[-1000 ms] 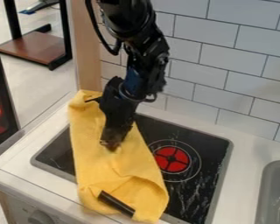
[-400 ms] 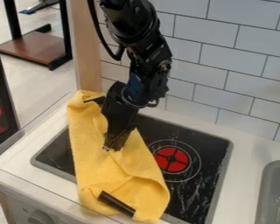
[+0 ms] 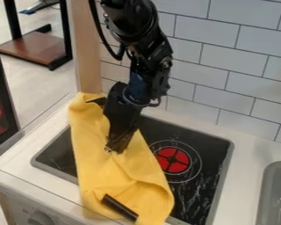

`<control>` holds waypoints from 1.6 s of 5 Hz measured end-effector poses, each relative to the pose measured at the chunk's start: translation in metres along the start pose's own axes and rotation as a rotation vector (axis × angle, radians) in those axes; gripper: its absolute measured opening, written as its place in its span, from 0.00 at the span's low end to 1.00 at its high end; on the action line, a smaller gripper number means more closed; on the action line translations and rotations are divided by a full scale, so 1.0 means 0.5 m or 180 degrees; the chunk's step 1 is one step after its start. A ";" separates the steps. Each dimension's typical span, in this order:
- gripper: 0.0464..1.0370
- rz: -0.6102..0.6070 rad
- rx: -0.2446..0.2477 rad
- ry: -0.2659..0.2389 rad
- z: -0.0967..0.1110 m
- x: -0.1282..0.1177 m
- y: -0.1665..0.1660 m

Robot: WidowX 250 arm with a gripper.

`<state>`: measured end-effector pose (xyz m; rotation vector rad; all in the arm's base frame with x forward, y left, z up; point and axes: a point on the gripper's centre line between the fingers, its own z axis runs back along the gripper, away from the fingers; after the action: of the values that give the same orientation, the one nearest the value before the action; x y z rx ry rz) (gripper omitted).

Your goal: Unfold the cloth from bottom left to top right

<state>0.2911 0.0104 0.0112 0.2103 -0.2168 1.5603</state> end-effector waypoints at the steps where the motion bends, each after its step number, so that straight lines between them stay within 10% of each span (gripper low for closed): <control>1: 0.00 -0.0008 -0.0068 0.0272 0.051 -0.014 -0.016; 4: 0.00 -0.0443 -0.0226 0.0632 0.137 -0.115 -0.022; 8: 0.00 -0.0667 -0.0353 0.0603 0.108 -0.243 -0.061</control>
<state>0.3216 -0.1213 0.0308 -0.0027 -0.1274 1.3462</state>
